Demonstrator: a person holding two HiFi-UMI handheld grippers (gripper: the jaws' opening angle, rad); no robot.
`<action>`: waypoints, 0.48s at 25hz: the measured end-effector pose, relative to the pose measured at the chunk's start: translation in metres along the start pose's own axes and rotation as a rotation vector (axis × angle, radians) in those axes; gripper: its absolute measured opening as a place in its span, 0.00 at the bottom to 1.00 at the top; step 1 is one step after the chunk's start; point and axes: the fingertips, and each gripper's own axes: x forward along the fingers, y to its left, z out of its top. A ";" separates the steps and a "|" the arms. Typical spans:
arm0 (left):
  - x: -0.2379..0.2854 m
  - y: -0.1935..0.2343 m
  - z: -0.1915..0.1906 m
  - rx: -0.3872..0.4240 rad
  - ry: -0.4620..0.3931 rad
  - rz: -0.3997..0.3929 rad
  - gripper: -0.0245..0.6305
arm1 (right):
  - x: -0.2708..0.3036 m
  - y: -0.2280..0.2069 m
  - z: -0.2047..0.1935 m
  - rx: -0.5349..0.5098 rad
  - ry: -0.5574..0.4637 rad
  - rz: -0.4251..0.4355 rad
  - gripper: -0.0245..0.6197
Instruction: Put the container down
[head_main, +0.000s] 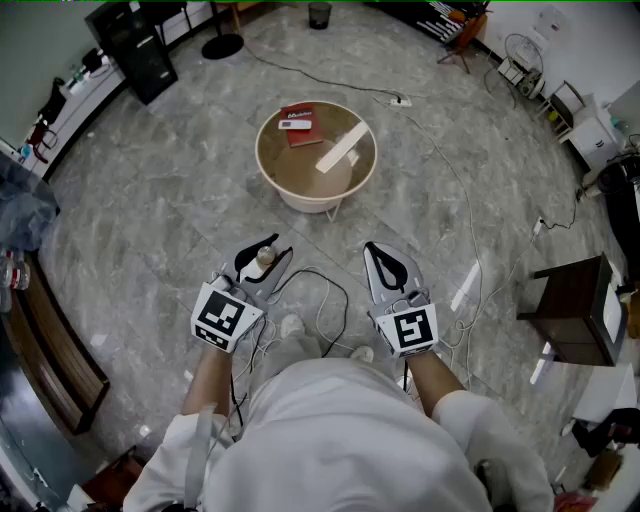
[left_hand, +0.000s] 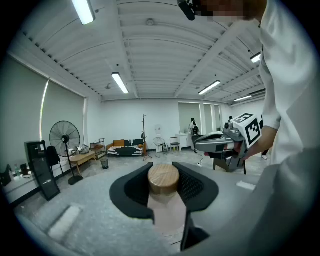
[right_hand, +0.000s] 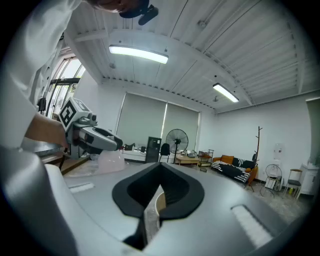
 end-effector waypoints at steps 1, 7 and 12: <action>-0.002 0.002 0.003 -0.005 -0.002 0.003 0.22 | 0.001 0.001 0.001 0.000 0.000 0.001 0.05; -0.007 0.014 0.010 -0.014 0.007 0.022 0.22 | 0.008 0.007 0.003 0.010 0.009 0.010 0.05; -0.006 0.026 0.001 -0.018 0.037 0.013 0.22 | 0.020 0.011 0.003 -0.001 0.006 0.006 0.05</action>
